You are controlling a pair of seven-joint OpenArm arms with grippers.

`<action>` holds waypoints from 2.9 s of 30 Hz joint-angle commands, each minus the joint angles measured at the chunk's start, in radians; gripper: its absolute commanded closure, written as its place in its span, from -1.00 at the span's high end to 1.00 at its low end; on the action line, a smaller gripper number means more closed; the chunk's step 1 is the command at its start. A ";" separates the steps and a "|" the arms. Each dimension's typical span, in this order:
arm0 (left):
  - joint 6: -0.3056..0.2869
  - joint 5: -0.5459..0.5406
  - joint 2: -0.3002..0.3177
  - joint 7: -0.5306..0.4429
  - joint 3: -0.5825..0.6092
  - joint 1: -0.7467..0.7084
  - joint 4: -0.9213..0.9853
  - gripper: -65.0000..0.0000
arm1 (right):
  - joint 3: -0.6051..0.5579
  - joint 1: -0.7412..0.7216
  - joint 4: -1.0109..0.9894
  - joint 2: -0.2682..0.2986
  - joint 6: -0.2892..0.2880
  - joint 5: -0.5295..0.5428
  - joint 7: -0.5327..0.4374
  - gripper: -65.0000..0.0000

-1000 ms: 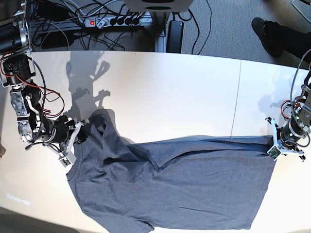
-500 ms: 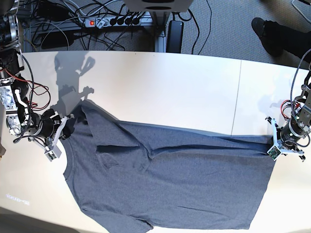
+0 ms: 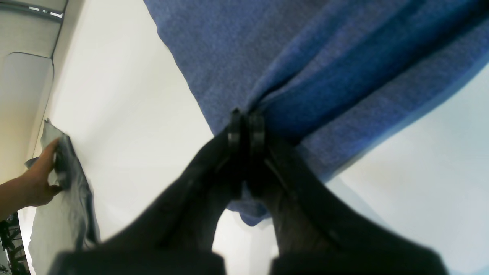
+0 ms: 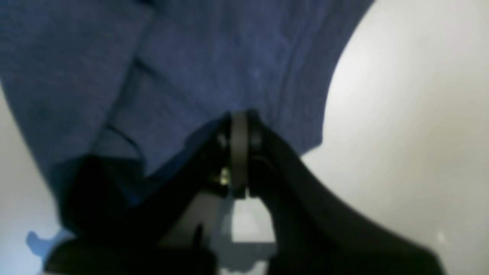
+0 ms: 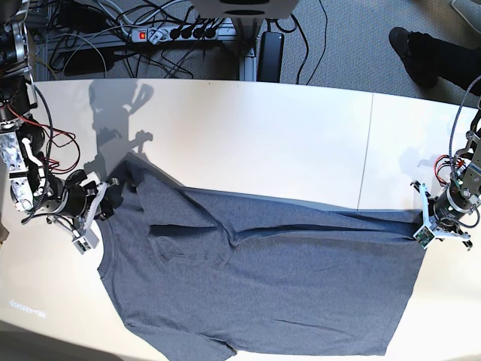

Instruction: Fold the T-shirt properly

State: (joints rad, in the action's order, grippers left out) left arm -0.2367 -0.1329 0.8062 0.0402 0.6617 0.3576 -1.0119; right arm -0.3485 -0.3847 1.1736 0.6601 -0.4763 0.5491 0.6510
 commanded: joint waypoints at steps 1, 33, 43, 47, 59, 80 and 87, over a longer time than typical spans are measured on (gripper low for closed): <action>-0.002 -0.004 0.023 -0.014 -0.011 0.025 -0.007 -1.00 | 0.010 -0.025 0.032 0.022 -0.077 0.008 -0.018 -0.93; -0.003 -0.005 0.023 0.005 -0.011 0.025 -0.007 -1.00 | 0.134 -0.024 0.072 -0.134 -0.080 0.034 0.000 -0.24; -0.003 -0.010 0.022 0.002 -0.011 0.025 -0.007 -1.00 | 0.134 -0.060 -0.078 -0.175 -0.081 0.037 -0.071 -0.02; -0.003 -0.009 0.023 0.002 -0.011 0.025 -0.007 -1.00 | 0.134 -0.076 -0.084 -0.210 -0.082 0.038 -0.071 -0.03; -0.003 -0.009 0.023 0.008 -0.011 0.025 -0.007 -1.00 | 0.132 -0.071 -0.084 -0.248 -0.086 0.039 -0.045 -0.03; -0.003 -0.009 0.023 0.010 -0.011 0.024 -0.007 -1.00 | 0.130 -0.195 -0.084 -0.248 -0.088 0.016 -0.049 -1.00; -0.003 -0.009 0.023 0.013 -0.011 0.025 -0.007 -1.00 | 0.113 -0.327 -0.097 -0.248 -0.089 0.008 -0.022 -1.00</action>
State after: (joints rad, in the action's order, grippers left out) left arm -0.2367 -0.1394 0.8059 0.0635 0.6617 0.3580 -1.0119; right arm -0.2420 -0.6739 1.0660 0.4015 -0.4774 0.5495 0.6518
